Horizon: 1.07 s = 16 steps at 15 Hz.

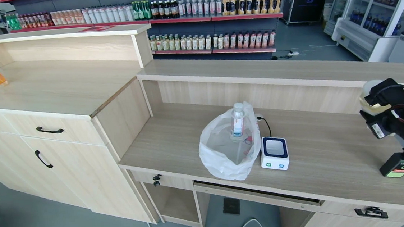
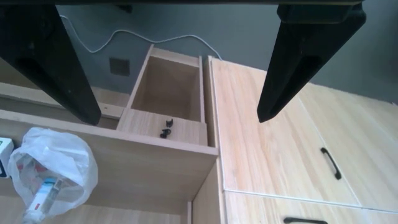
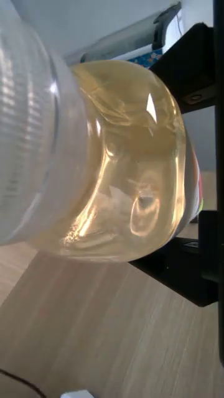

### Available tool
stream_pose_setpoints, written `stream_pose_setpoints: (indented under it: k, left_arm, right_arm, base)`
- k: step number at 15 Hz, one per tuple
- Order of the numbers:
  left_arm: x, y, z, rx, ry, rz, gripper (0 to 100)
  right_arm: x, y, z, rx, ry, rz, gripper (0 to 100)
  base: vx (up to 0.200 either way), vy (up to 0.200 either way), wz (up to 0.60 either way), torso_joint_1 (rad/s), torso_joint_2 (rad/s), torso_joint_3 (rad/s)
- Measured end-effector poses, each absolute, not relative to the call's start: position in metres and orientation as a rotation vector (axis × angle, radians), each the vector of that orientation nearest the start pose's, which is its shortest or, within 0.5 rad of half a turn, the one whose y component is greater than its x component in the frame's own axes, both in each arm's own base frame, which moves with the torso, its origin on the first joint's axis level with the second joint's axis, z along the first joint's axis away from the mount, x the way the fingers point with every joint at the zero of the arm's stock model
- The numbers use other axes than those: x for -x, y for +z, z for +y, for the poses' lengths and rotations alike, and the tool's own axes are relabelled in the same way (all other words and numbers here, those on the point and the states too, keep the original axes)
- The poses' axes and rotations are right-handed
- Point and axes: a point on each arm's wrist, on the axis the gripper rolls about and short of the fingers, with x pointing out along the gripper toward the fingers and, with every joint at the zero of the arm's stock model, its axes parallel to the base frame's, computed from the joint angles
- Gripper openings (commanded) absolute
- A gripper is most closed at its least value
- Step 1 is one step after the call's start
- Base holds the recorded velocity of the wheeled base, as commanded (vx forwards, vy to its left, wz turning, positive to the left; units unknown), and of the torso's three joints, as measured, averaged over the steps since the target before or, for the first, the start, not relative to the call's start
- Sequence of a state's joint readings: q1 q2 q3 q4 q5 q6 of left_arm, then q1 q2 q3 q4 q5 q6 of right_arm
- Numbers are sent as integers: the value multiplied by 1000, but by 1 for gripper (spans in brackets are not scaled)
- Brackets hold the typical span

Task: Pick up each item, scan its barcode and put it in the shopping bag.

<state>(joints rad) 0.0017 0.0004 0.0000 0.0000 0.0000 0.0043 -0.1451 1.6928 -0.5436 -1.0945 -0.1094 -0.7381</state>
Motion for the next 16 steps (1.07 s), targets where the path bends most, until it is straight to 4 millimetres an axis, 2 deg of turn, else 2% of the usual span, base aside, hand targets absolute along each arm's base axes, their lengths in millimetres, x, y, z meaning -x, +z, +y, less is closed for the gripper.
stream_pose_setpoints:
  k: [4,8,12,16]
  left_arm:
    - [23,75,0,-5,1,0,100]
    - [23,75,0,-5,2,0,100]
    - [23,75,0,-5,1,0,100]
    - [23,75,0,-5,2,0,100]
  right_arm:
    - [-288,156,-44,830,-164,59,0]
    - [-303,135,-43,863,3,25,0]
    - [-312,109,-51,896,37,58,0]
    - [-312,91,-65,960,104,63,0]
  base:
    - [0,0,600,5,4,5]
    - [0,0,0,0,0,0]
    - [0,0,0,0,0,0]
    - [0,0,0,0,0,0]
